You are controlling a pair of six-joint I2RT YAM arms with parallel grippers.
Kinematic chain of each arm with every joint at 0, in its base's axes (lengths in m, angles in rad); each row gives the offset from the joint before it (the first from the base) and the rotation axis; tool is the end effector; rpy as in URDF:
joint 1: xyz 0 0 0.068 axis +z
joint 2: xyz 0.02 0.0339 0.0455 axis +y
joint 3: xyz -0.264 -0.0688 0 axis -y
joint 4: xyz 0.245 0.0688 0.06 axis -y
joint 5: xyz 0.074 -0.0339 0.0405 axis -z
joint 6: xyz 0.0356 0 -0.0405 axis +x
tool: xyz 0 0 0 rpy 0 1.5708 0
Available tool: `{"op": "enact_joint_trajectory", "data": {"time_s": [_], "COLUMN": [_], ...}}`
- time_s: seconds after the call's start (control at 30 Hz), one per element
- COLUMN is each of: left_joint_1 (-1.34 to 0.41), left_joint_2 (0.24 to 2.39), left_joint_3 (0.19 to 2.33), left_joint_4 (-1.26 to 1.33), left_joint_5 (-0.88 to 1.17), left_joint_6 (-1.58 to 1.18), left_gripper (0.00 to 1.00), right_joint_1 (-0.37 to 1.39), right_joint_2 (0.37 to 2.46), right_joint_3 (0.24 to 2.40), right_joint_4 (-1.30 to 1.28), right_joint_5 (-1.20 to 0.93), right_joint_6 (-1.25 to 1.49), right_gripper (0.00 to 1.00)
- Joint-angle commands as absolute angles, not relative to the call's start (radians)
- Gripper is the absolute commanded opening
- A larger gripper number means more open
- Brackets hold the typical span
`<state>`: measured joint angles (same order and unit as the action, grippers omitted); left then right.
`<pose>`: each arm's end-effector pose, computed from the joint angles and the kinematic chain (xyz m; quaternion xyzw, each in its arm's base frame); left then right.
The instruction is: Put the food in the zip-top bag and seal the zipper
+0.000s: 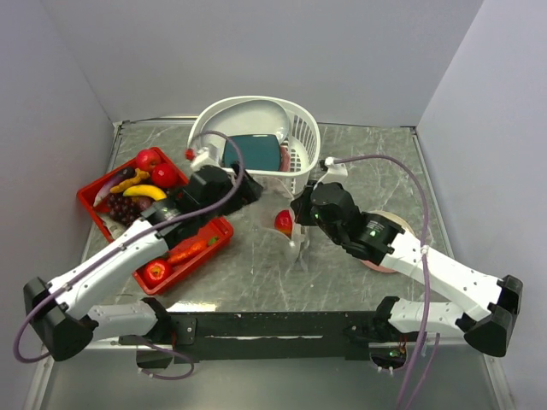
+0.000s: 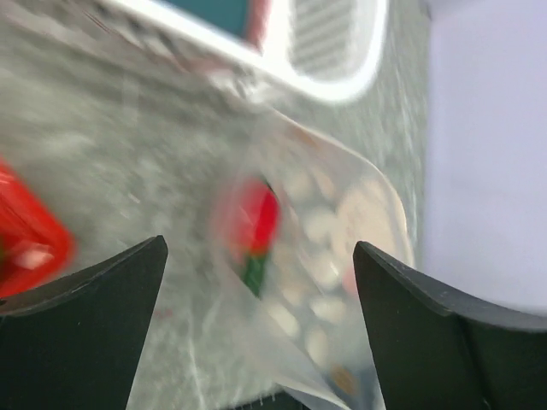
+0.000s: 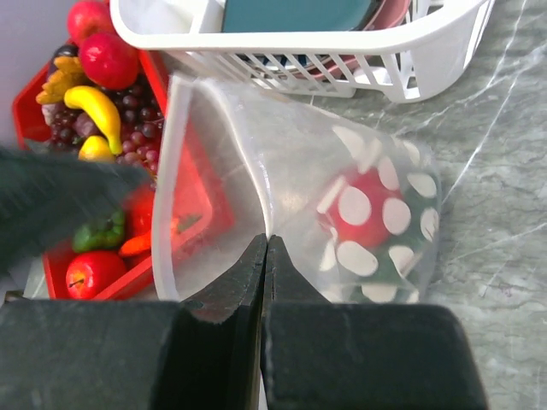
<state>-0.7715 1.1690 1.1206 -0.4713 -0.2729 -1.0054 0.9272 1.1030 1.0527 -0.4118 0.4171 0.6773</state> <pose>0.1919 -0.1733 0.3508 -0.1678 0.8432 -0.3115 0.4048 0.1580 0.1866 0.3492 0.0045 0.8389 0.2479 0.4845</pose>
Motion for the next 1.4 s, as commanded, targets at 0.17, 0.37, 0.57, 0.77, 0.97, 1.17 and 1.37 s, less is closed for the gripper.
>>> {"op": "enact_joint_trajectory", "data": {"time_s": [0.17,0.37,0.57,0.77,0.97,1.17,1.37], "left_joint_1": [-0.385,-0.17,-0.103,-0.074,-0.068,-0.06,-0.054], "left_joint_2": [1.173,1.264,1.431,1.586,1.695,1.772,1.789], "left_joint_3": [1.235,1.226,1.295,1.364,1.428,1.465,1.445], "left_joint_4": [-0.627,-0.549,-0.535,-0.525,-0.494,-0.532,-0.531], "left_joint_5": [-0.584,-0.511,-0.517,-0.509,-0.486,-0.506,-0.525], "left_joint_6": [-0.894,-0.845,-0.833,-0.83,-0.808,-0.822,-0.828], "left_gripper": [0.99,0.99,0.89,0.88,0.89,0.9,0.92], "right_joint_1": [0.928,0.908,0.885,0.873,0.868,0.867,0.865], "right_joint_2": [1.028,1.005,0.983,0.968,0.96,0.965,0.974], "right_joint_3": [1.011,0.983,0.96,0.946,0.945,0.939,0.943], "right_joint_4": [-0.396,-0.377,-0.364,-0.359,-0.356,-0.35,-0.347], "right_joint_5": [0.423,0.385,0.338,0.311,0.298,0.287,0.278], "right_joint_6": [0.608,0.575,0.56,0.552,0.543,0.54,0.541], "right_gripper": [0.0,0.0,0.0,0.0,0.0,0.0,0.0]}}
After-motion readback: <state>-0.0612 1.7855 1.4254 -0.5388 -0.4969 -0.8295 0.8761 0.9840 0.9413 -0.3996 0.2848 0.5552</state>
